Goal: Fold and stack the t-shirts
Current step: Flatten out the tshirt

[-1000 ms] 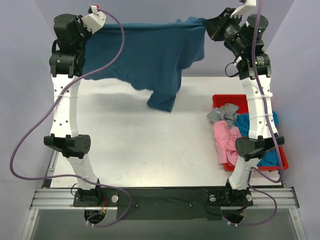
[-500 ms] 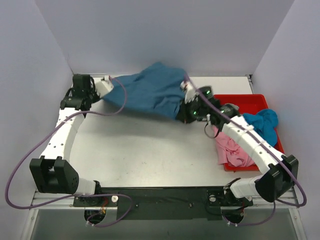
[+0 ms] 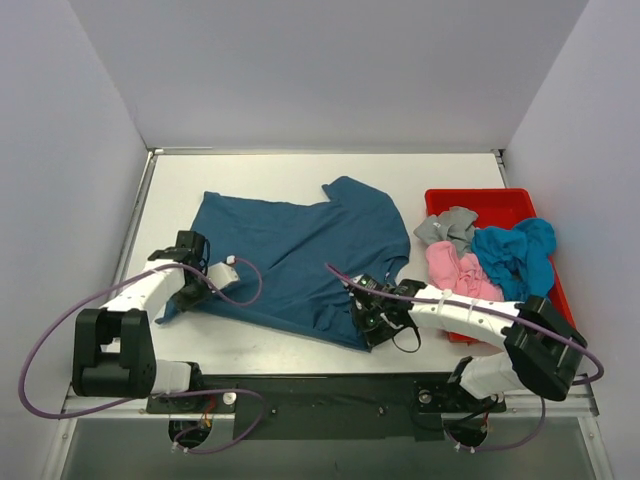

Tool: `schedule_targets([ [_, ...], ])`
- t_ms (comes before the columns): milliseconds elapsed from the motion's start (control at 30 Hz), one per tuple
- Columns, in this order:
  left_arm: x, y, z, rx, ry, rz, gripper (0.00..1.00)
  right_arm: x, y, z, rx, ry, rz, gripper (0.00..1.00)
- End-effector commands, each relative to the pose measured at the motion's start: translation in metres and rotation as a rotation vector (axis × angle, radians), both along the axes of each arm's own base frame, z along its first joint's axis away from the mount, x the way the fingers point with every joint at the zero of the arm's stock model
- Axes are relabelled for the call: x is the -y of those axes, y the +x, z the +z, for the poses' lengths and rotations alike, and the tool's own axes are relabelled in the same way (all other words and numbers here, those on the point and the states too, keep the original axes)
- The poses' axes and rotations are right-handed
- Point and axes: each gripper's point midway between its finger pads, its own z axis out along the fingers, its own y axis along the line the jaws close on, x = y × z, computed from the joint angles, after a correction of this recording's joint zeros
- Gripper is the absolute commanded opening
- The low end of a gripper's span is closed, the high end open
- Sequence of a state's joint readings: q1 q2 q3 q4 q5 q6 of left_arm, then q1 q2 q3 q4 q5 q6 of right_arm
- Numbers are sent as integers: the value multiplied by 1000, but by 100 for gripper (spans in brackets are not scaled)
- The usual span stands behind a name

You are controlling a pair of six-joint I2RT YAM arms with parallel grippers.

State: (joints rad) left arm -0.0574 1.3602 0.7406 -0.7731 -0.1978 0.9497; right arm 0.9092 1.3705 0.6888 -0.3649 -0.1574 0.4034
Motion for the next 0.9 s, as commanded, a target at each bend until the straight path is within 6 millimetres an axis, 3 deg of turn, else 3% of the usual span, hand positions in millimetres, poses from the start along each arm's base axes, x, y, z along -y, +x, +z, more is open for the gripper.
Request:
schedule_targets([
  [0,10,-35,-3,-110,-73,-3,0,9,-31,-2,-31,-30,-84,14],
  [133,10,-59,-11,-189,-76,-25,0,7,-67,8,-99,-44,-30,26],
  [267,11,-67,-14,-215,-81,-32,0,8,-88,36,-140,27,-1,41],
  [333,12,-69,-14,-221,-89,-29,0,6,-82,56,-99,105,-30,53],
  [400,12,-69,-13,-218,-90,-31,0,10,-62,75,-14,167,-114,63],
  [500,15,-67,-12,-214,-99,-34,0,27,-14,86,116,212,-325,63],
  [633,17,-65,-9,-207,-100,-39,0,24,20,88,196,215,-370,59],
  [767,18,-63,-7,-202,-97,-43,1,14,28,77,165,158,-345,54],
  [867,19,-61,-7,-193,-96,-45,1,23,32,60,140,81,-369,52],
])
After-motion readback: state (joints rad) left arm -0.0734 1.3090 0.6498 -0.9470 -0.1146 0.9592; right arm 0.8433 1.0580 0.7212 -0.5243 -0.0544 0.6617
